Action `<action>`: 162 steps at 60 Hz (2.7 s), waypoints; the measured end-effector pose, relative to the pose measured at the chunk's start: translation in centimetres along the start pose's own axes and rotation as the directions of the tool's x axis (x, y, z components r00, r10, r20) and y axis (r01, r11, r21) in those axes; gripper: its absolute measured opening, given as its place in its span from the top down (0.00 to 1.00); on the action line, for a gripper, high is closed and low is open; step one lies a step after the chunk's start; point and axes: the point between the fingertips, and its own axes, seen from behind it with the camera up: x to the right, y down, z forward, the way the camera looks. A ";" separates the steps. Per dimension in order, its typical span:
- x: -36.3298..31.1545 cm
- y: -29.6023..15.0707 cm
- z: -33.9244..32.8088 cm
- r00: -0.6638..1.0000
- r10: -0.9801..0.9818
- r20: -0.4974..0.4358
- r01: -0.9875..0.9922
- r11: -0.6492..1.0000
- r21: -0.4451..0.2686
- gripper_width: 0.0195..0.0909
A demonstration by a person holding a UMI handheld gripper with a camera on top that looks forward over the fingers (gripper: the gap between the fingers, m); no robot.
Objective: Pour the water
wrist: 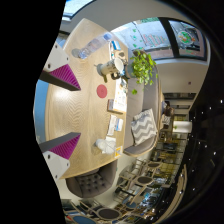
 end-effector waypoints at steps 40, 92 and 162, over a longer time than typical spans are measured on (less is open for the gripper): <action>-14.8 7.5 0.4 0.998 -0.044 0.040 0.046 0.997 -0.062 0.08; -33.8 0.9 18.4 0.999 -0.015 0.030 0.009 0.982 0.188 0.56; -12.3 -18.7 19.8 0.618 -0.618 -0.487 0.704 0.711 -0.009 0.80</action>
